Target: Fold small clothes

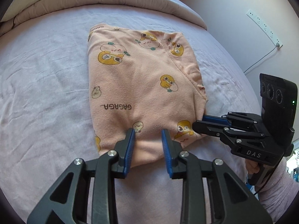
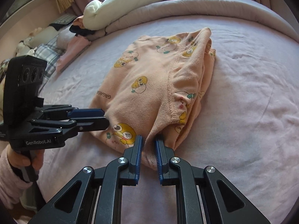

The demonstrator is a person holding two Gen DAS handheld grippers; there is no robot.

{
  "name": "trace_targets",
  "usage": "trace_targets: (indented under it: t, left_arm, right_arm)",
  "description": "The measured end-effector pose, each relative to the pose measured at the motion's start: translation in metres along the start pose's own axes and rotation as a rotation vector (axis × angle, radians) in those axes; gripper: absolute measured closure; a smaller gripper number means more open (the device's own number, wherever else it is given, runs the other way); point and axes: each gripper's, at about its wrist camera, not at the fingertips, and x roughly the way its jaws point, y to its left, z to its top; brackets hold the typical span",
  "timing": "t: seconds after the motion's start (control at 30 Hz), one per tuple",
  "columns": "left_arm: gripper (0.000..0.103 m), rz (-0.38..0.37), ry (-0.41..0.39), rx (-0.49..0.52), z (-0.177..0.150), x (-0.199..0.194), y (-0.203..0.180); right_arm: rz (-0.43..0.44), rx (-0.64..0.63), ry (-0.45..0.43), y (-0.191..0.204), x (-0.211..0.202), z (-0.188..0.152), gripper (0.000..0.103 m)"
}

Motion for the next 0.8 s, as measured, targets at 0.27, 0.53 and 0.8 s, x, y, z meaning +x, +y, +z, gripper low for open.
trace_targets:
  t: [0.27, 0.53, 0.8]
  left_arm:
    - [0.037, -0.064, -0.072, -0.155, -0.003, -0.034, 0.032]
    - [0.036, -0.077, -0.086, -0.259, 0.007, -0.031, 0.062]
    - [0.036, -0.023, -0.075, -0.209, 0.018, -0.025, 0.053]
  right_arm:
    - [0.145, 0.137, -0.039, -0.022, -0.025, -0.012, 0.046]
    - [0.179, 0.294, -0.05, -0.059, -0.032, -0.018, 0.04]
    - [0.172, 0.313, -0.075, -0.064, -0.033, -0.009, 0.04]
